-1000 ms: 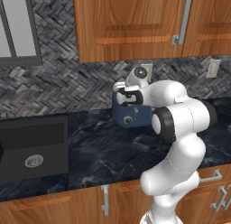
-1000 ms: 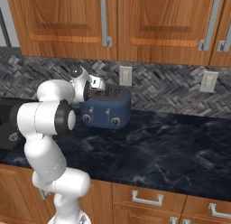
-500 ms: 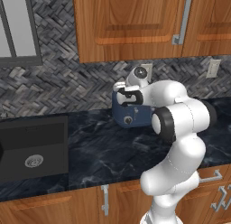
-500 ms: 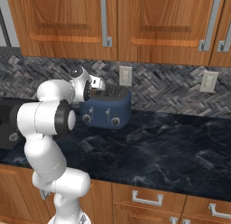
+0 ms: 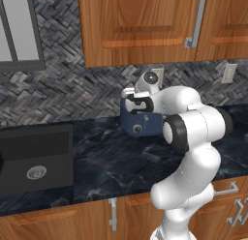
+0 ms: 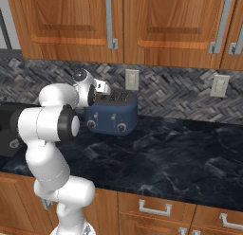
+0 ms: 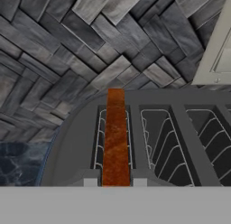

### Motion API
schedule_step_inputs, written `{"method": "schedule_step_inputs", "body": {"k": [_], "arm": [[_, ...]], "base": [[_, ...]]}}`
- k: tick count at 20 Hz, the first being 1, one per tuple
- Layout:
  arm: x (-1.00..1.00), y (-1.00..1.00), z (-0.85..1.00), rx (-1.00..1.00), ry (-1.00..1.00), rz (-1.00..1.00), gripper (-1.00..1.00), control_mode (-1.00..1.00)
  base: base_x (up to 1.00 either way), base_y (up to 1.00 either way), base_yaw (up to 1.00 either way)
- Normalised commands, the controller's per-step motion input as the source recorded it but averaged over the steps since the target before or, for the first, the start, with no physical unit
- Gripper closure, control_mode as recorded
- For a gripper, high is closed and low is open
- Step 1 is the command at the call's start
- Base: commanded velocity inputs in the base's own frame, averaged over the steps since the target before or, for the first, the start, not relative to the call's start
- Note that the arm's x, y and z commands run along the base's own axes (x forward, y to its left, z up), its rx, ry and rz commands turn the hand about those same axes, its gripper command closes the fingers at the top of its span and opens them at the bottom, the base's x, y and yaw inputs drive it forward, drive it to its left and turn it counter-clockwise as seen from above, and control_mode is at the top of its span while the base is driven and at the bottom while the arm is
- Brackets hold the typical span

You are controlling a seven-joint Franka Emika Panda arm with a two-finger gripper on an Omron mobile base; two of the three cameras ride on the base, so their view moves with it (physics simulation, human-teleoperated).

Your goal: Start the toaster. Once the lever pops up, take the bread to the plate on the dining counter.

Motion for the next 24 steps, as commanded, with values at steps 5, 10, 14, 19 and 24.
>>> {"method": "schedule_step_inputs", "body": {"k": [5, 10, 14, 19, 24], "arm": [[0.0, 0.0, 0.0, 0.0, 0.0, 0.0, 1.0, -1.0], [0.0, 0.0, 0.0, 0.0, 0.0, 0.0, 1.0, -1.0], [0.0, 0.0, 0.0, 0.0, 0.0, 0.0, 1.0, -1.0], [0.0, 0.0, 0.0, 0.0, 0.0, 0.0, 1.0, -1.0], [0.0, 0.0, 0.0, 0.0, 0.0, 0.0, 1.0, -1.0]], "base": [[0.0, 0.0, 0.0], [0.0, 0.0, 0.0], [0.0, 0.0, 0.0], [0.0, 0.0, 0.0], [0.0, 0.0, 0.0]]}}
